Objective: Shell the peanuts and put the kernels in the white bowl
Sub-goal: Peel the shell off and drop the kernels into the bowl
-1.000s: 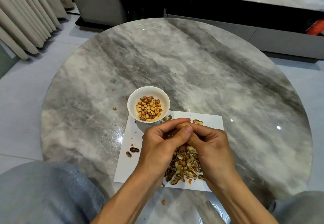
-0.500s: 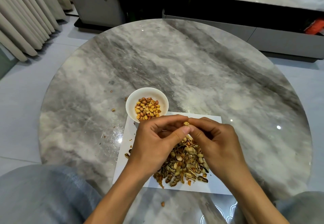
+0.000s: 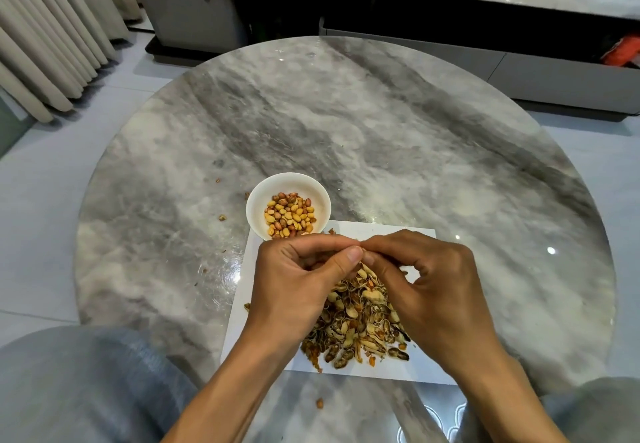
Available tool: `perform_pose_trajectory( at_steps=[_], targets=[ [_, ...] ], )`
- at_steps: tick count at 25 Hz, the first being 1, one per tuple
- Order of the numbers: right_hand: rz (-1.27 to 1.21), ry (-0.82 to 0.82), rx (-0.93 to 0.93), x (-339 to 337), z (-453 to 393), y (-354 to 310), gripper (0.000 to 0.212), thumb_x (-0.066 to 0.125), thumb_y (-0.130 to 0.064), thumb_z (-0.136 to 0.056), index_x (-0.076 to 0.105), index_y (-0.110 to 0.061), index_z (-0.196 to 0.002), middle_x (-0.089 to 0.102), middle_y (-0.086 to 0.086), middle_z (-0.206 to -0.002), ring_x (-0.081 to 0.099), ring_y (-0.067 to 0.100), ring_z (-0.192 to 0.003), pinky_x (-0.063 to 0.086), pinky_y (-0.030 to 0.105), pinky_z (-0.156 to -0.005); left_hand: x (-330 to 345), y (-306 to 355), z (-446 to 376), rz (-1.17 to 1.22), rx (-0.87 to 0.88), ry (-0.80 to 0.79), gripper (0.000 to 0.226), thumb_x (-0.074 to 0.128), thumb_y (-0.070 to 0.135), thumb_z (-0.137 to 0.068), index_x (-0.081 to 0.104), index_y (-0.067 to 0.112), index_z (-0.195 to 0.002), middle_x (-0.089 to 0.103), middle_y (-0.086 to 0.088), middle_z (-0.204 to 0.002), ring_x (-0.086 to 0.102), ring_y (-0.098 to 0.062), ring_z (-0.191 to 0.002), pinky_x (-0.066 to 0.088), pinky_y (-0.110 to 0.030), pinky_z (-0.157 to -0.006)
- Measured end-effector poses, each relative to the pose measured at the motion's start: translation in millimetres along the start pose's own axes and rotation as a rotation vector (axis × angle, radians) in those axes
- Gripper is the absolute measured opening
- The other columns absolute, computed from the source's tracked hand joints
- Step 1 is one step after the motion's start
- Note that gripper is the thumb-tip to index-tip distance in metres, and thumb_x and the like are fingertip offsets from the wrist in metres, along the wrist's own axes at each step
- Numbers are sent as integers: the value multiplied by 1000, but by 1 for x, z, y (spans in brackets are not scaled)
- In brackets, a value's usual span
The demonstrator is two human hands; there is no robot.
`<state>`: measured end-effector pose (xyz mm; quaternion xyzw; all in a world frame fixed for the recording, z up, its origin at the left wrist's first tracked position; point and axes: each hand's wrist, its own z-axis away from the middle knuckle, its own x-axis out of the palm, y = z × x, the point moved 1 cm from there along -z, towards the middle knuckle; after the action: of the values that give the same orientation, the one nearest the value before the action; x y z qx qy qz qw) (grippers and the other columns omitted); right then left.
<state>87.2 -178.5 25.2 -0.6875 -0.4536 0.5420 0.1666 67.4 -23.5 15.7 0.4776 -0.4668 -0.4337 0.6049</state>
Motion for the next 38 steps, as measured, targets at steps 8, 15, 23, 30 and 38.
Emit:
perform_pose_trajectory(
  at_steps=[8,15,23,30,38],
  targets=[
    [-132,214,55,18,8,-8,12,73,-10,-87,81,-16,-94,75,-10,-85,71,4,-81,53,21,-69,7,-4,2,188,-98,98,7,75,12,-73,80,14,-76,73,-10,-71,65,-15,-63,55,-22,-66],
    [52,-2,-2,11,3,3,18,67,-19,-90,78,-20,-104,73,-9,-85,68,6,-78,54,31,-66,-5,4,-6,-235,31,15,16,79,5,-79,80,21,-80,77,5,-80,73,-11,-77,60,-27,-76],
    [102,68,-60,8,5,-2,9,73,-17,-85,79,-17,-91,73,-6,-73,66,11,-66,52,35,-58,-3,7,-4,-183,29,12,17,78,6,-80,80,23,-77,77,1,-78,74,-14,-76,60,-29,-76],
    [-203,230,126,20,11,-12,24,77,-6,-84,80,-28,-93,76,-13,-82,72,7,-77,57,32,-68,8,1,1,220,-126,106,5,75,9,-74,78,11,-76,73,-9,-73,66,-12,-65,55,-20,-68],
    [-539,180,524,15,4,-15,20,76,-8,-82,80,-27,-85,78,-1,-80,75,19,-78,60,35,-76,2,0,-2,-5,-15,34,26,70,0,-86,79,22,-97,77,0,-93,73,-14,-83,59,-29,-76]
  ],
)
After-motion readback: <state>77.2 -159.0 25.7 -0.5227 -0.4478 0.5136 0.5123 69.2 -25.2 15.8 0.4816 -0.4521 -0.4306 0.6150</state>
